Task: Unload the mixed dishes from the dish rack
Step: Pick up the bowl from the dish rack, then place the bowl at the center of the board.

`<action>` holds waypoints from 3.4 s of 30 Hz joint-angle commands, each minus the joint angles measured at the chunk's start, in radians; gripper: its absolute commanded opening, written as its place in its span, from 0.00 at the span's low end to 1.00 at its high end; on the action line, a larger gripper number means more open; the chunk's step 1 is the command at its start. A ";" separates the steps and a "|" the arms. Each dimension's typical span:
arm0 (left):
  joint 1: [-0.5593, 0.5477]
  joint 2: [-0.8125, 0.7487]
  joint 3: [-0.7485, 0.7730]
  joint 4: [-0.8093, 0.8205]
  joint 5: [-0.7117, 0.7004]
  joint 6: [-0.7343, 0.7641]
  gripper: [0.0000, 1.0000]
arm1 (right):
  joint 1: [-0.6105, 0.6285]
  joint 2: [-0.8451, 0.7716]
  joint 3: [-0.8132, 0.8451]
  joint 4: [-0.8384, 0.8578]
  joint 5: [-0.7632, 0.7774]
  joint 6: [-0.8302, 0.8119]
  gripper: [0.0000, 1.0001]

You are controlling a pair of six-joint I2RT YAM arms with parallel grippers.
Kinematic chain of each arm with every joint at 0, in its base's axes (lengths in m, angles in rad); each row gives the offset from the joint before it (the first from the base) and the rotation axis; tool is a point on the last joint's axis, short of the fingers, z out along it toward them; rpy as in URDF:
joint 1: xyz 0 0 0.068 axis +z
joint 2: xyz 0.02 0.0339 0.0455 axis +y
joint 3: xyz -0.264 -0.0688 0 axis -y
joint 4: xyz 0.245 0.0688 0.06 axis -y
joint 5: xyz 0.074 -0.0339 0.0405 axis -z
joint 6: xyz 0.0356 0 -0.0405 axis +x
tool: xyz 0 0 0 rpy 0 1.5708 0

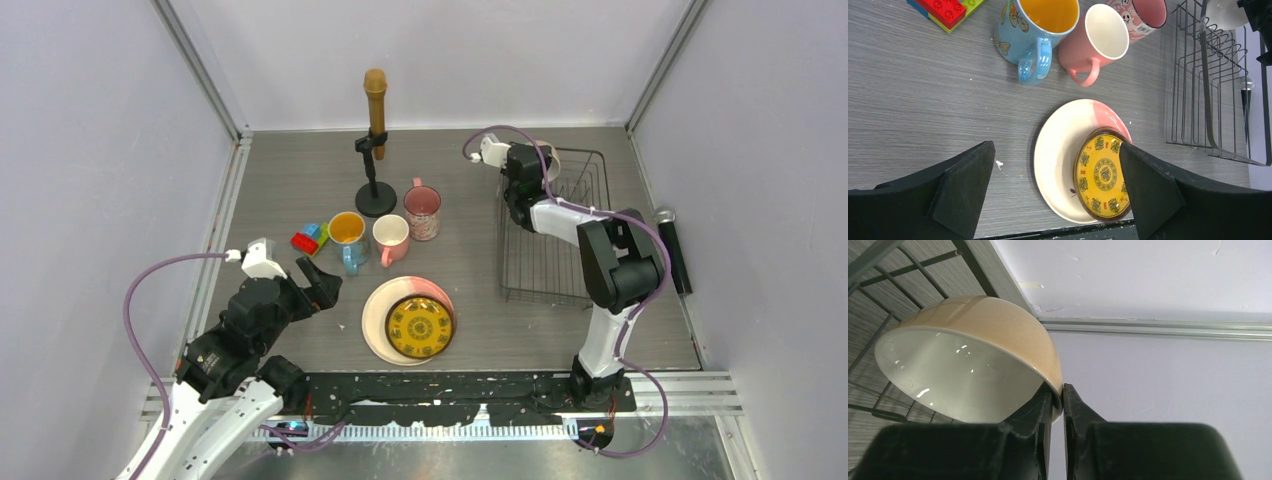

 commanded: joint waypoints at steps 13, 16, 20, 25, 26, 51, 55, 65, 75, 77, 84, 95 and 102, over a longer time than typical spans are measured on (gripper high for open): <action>-0.002 0.019 0.017 0.030 0.024 -0.013 0.99 | 0.006 -0.176 -0.032 0.218 0.045 -0.031 0.00; -0.002 0.025 0.014 0.039 0.034 -0.012 0.99 | 0.007 -0.203 -0.034 0.226 0.047 0.007 0.00; -0.002 0.030 0.011 0.045 0.041 -0.012 0.99 | 0.017 -0.249 -0.032 0.185 0.051 0.080 0.00; -0.002 0.035 0.008 0.055 0.054 -0.010 0.99 | 0.026 -0.333 -0.010 0.050 0.040 0.242 0.00; -0.001 0.035 0.005 0.058 0.052 -0.010 0.99 | 0.026 -0.346 -0.005 0.029 0.035 0.268 0.00; -0.002 0.219 0.040 0.294 0.171 0.036 0.99 | 0.070 -0.514 0.161 -0.834 -0.859 1.773 0.00; -0.001 0.272 0.034 0.360 0.215 0.021 0.99 | 0.167 -0.499 0.154 -0.950 -0.784 1.783 0.00; -0.002 0.419 0.057 0.452 0.298 0.012 0.99 | 0.282 -0.399 0.151 -1.089 -0.747 1.789 0.00; -0.002 0.527 0.064 0.486 0.293 0.010 0.99 | 0.393 -0.292 0.216 -1.131 -0.754 1.737 0.00; -0.002 0.553 0.066 0.503 0.290 0.007 0.97 | 0.401 -0.274 0.234 -1.146 -0.755 1.733 0.00; -0.002 0.656 0.094 0.503 0.297 0.040 0.82 | 0.418 -0.268 0.255 -1.139 -0.807 1.729 0.00; -0.048 0.729 0.126 0.447 0.204 0.078 0.47 | 0.446 -0.246 0.283 -1.151 -0.832 1.717 0.01; -0.071 0.757 0.151 0.424 0.215 0.106 0.00 | 0.446 -0.255 0.278 -1.141 -0.846 1.715 0.16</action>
